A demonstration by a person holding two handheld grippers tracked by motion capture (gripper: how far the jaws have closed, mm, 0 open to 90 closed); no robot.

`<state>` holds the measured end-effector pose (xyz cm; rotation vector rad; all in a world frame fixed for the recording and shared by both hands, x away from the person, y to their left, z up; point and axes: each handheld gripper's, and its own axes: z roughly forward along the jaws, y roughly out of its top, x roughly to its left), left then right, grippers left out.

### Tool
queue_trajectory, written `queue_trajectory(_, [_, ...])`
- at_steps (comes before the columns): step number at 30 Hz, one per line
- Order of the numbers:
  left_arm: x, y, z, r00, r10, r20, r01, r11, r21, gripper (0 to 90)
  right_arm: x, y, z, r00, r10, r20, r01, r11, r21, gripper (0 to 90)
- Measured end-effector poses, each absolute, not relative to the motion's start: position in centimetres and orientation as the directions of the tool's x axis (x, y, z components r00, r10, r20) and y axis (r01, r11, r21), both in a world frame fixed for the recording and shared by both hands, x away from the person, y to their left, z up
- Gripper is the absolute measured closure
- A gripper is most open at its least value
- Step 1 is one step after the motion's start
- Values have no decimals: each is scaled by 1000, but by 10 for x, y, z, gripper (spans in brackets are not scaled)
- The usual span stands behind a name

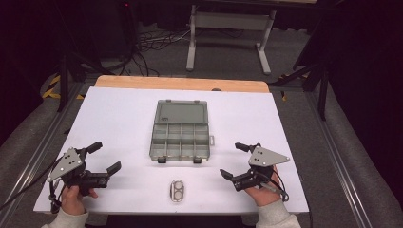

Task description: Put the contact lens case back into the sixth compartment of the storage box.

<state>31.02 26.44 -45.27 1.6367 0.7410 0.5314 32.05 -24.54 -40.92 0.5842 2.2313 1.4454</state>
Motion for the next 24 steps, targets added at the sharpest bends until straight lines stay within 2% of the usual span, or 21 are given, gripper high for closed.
queue_trajectory(24, [310,262,-452,703,709,-49,177,-109,978,11,342,-200,-389,-879,458,-131,82,416,906,12])
